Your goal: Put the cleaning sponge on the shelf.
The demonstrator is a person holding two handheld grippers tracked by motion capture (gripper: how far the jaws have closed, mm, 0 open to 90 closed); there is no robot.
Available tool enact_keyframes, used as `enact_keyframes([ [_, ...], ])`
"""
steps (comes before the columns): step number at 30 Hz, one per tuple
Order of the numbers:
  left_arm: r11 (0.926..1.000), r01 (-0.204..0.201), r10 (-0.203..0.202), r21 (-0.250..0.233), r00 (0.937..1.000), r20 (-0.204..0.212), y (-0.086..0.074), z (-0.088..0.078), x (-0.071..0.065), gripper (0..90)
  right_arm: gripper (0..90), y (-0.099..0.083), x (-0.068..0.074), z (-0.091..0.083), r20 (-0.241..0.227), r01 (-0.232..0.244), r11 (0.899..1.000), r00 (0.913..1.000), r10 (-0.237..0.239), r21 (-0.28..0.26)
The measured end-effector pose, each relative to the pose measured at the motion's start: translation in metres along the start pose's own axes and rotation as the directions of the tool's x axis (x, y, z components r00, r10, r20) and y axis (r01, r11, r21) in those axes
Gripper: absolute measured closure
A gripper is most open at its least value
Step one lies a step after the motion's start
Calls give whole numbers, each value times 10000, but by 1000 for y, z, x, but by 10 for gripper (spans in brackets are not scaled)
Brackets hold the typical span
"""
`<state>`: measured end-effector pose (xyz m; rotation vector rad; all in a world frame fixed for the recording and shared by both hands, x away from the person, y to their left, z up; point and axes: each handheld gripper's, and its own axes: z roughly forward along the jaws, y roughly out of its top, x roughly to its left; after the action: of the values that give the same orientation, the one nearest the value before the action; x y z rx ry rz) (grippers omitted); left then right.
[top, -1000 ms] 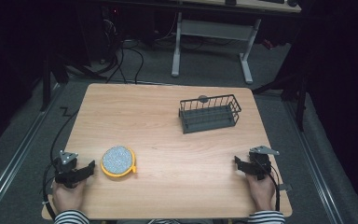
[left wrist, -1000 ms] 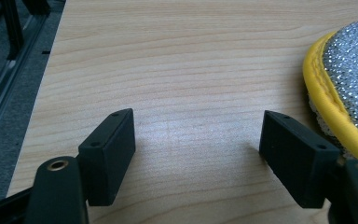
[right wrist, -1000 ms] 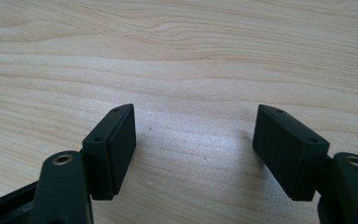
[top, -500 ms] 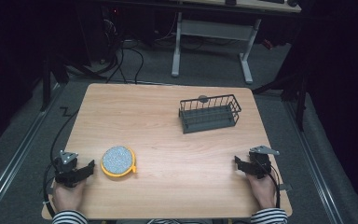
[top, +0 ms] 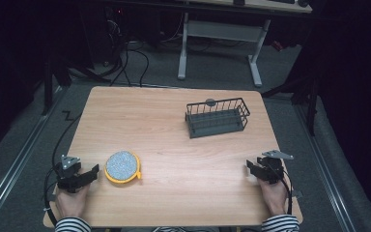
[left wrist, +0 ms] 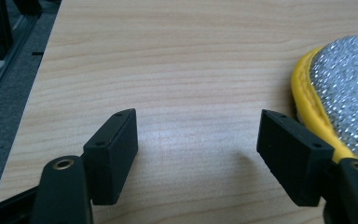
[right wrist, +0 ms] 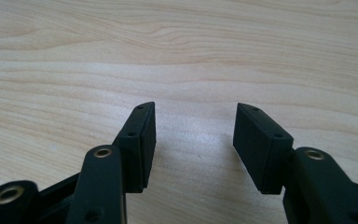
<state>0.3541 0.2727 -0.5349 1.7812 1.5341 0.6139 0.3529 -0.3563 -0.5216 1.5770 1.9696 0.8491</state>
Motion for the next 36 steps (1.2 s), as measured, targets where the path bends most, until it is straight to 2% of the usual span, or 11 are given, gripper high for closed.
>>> enact_keyframes([
  [5, 9998, -74, 78, -207, 9998, 194, 7, -6, -3, 326, 509, 15, -2, -8, -241, 104, 9992, 9996, -113, -388],
  [9, 9999, -91, 92, -51, 9997, 211, 7, -4, -3, 326, 525, 32, -3, -13, -500, 275, 9974, 9983, -309, -671],
  [13, 9997, -195, 193, 150, 9997, 126, 4, 2, -6, 316, 526, 58, -8, -17, -582, 183, 9929, 9980, -253, -1174],
  [14, 9996, -253, 252, 117, 9996, 163, 3, 3, -7, 320, 526, 73, -13, -16, -628, 91, 9907, 9979, -178, -1359],
  [15, 9996, -253, 252, 117, 9996, 163, 3, 3, -7, 322, 526, 73, -13, -16, -628, 91, 9907, 9979, -178, -1359],
  [16, 9997, -213, 211, 123, 9996, 159, 2, 5, -8, 321, 526, 86, -19, -13, -653, -21, 9897, 9978, -73, -1429],
  [22, 10000, -23, 22, 94, 9999, 105, 0, 5, -6, 322, 533, 116, -32, 0, -689, -349, 9908, 9973, 260, -1305],
  [27, 9990, -385, 388, 231, 9992, -102, 1, 6, -10, 298, 548, 151, -37, 15, -700, -485, 9910, 9967, 399, -1248],
  [29, 9979, -582, 589, 297, 9980, -226, 1, 7, -13, 288, 550, 156, -37, 18, -688, -486, 9914, 9968, 404, -1211],
  [35, 9971, -669, 680, 363, 9973, -289, 1, 7, -15, 275, 557, 181, -38, 40, -548, -502, 9966, 9974, 466, -656],
  [36, 9972, -659, 668, 342, 9974, -273, 1, 7, -15, 272, 551, 187, -38, 49, -440, -462, 9983, 9980, 447, -343],
])
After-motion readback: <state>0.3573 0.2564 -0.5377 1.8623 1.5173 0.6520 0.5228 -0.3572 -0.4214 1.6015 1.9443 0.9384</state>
